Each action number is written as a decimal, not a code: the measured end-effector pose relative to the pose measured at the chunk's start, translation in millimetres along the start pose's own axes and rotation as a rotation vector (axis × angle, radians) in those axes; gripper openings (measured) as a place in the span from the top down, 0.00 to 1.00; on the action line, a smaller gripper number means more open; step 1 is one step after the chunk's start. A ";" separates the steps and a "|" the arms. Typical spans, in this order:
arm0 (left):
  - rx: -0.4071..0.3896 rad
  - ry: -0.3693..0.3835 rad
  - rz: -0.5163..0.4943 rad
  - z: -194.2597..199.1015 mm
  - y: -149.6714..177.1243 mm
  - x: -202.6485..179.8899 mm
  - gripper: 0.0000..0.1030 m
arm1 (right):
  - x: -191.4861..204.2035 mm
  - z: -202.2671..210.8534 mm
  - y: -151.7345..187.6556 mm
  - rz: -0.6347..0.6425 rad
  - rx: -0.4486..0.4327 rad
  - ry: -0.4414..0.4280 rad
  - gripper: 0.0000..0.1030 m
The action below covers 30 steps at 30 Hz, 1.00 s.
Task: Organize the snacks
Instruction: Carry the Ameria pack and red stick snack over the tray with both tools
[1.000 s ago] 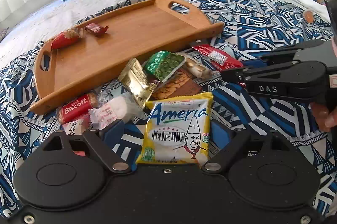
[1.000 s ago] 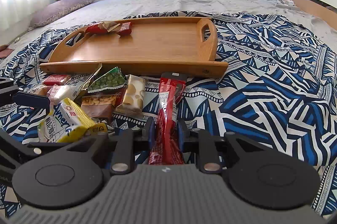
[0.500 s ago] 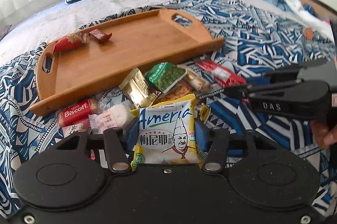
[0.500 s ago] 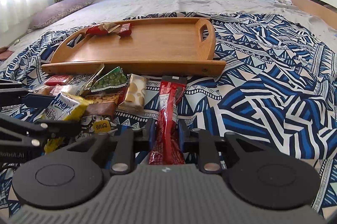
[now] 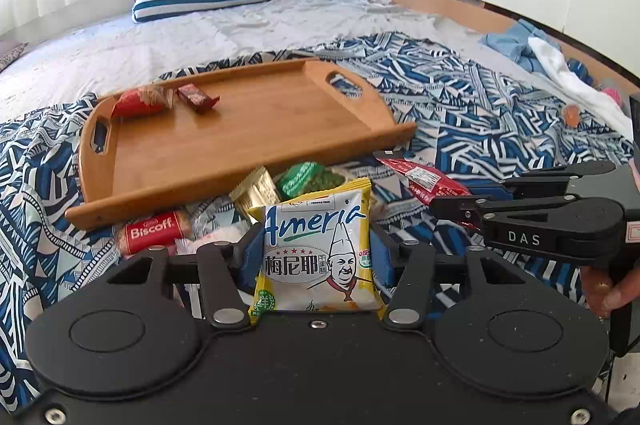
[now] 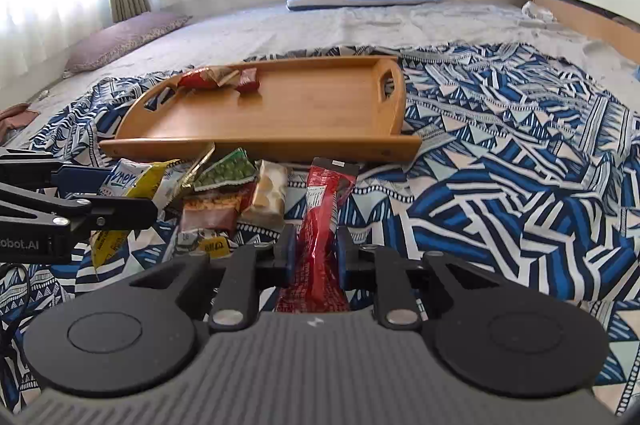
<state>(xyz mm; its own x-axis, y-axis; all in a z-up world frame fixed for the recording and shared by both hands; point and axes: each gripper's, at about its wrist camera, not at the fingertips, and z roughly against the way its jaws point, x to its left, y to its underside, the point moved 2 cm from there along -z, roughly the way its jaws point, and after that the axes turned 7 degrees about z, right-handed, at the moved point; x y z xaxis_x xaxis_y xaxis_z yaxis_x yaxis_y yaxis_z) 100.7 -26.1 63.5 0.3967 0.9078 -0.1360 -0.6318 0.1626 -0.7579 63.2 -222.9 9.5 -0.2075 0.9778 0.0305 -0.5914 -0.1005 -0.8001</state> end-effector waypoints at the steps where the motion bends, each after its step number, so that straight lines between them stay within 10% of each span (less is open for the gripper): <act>1: -0.006 0.002 0.001 1.5 -1.5 -0.4 0.50 | 0.3 2.3 -1.6 0.000 -0.008 0.000 0.77; 30: -0.201 -0.050 0.108 -30.0 -104.7 20.4 0.50 | -27.5 -25.2 -86.0 -0.071 -0.116 -0.016 0.78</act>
<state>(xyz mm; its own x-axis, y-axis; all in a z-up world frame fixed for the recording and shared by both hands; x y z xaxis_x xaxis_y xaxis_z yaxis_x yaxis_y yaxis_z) 195.0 -36.2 120.9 0.2972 0.9347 -0.1949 -0.5213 -0.0121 -0.8533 139.4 -236.4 62.4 -0.1815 0.9784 0.0986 -0.5113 -0.0083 -0.8593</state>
